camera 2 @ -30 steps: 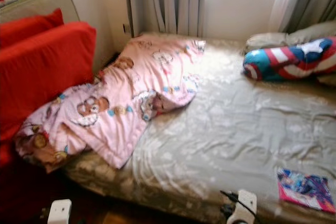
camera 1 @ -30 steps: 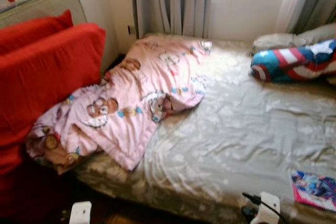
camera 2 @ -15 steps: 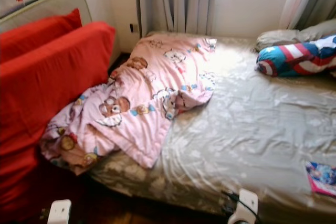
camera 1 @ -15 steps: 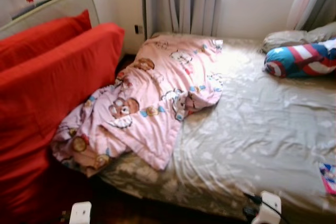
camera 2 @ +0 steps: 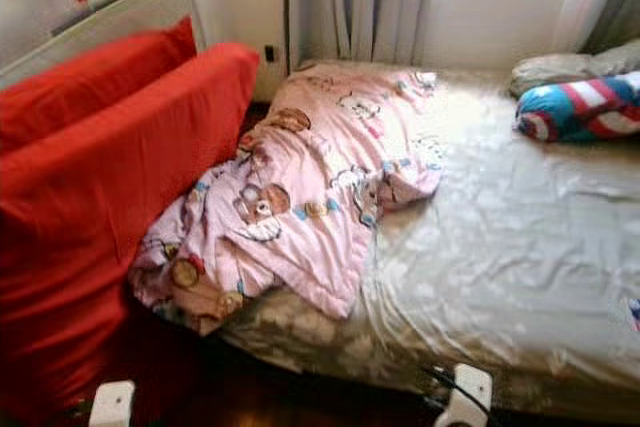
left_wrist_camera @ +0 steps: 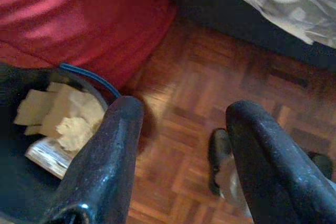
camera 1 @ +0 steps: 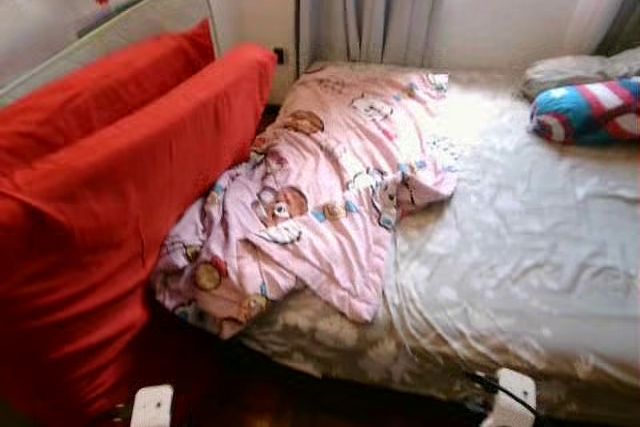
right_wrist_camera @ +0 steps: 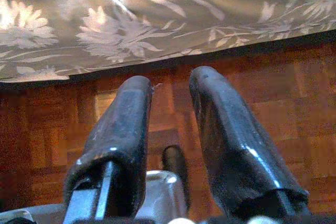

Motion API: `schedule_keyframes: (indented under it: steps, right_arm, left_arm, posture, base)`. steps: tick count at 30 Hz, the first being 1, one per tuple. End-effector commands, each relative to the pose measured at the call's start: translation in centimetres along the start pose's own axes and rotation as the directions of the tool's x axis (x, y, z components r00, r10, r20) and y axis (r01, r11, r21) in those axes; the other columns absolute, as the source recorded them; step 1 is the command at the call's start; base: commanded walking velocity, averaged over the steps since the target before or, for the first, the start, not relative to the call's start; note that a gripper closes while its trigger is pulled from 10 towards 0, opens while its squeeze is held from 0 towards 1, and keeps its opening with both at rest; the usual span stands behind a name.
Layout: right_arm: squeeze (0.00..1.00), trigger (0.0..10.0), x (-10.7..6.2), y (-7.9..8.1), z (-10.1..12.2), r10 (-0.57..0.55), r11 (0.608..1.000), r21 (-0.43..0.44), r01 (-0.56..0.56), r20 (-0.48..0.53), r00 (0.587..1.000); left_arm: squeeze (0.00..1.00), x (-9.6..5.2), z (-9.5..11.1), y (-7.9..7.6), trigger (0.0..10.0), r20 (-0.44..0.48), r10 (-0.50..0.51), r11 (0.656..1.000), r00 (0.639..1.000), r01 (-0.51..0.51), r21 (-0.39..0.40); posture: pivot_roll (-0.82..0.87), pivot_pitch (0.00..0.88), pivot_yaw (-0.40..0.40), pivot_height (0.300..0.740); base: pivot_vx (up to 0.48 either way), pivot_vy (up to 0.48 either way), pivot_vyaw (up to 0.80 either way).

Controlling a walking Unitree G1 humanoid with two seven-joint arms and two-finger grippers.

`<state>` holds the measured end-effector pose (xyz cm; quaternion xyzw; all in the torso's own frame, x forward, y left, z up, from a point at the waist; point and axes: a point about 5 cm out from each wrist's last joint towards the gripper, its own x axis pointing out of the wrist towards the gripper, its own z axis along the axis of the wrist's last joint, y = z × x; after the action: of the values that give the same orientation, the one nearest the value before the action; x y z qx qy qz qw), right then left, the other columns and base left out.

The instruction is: Clean up the room

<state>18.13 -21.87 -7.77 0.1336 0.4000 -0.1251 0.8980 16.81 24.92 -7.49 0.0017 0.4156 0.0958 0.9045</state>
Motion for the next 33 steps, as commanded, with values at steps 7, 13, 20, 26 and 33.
schedule_keyframes:
  steps: [7, 13, 20, 26, 33]
  right_arm:
    - [0.0, 10.0, -0.13, -0.93, 0.09, -0.029, 1.0, 0.0, 0.029, -0.001, 1.0]
    - [0.0, 10.0, -0.11, -0.9, 0.14, -0.03, 1.0, -0.002, 0.03, 0.0, 1.0]
    - [0.0, 10.0, -0.1, -0.85, 0.15, -0.03, 1.0, -0.004, 0.03, 0.0, 1.0]
    - [0.0, 10.0, -0.09, -0.83, 0.15, -0.03, 1.0, -0.004, 0.03, 0.0, 1.0]
    - [0.0, 10.0, -0.09, -0.87, 0.19, -0.03, 1.0, -0.009, 0.03, 0.0, 1.0]
  left_arm:
    - [0.0, 0.1, 0.08, -0.67, 10.0, 0.006, -0.014, 1.0, 1.0, 0.014, -0.016]
    - [0.0, 0.11, 0.11, -0.67, 10.0, 0.005, -0.015, 1.0, 1.0, 0.015, -0.021]
    - [0.0, 0.11, 0.14, -0.65, 10.0, 0.005, -0.017, 1.0, 1.0, 0.018, -0.023]
    - [0.0, 0.12, 0.16, -0.64, 10.0, 0.007, -0.018, 0.999, 1.0, 0.019, -0.026]
    - [0.0, 0.13, 0.27, -0.74, 10.0, 0.013, -0.031, 0.999, 0.999, 0.031, -0.011]
  posture:
    - [-0.08, 0.0, 0.02, 0.74]
    - [-0.09, 0.0, 0.02, 0.74]
    - [-0.08, 0.0, 0.021, 0.74]
    - [-0.08, 0.0, 0.022, 0.74]
    - [-0.08, 0.0, 0.019, 0.74]
  base:
    - [0.0, 0.0, 0.0]
    - [0.0, 0.0, 0.0]
    - [0.0, 0.0, 0.0]
    - [0.0, 0.0, 0.0]
    - [0.0, 0.0, 0.0]
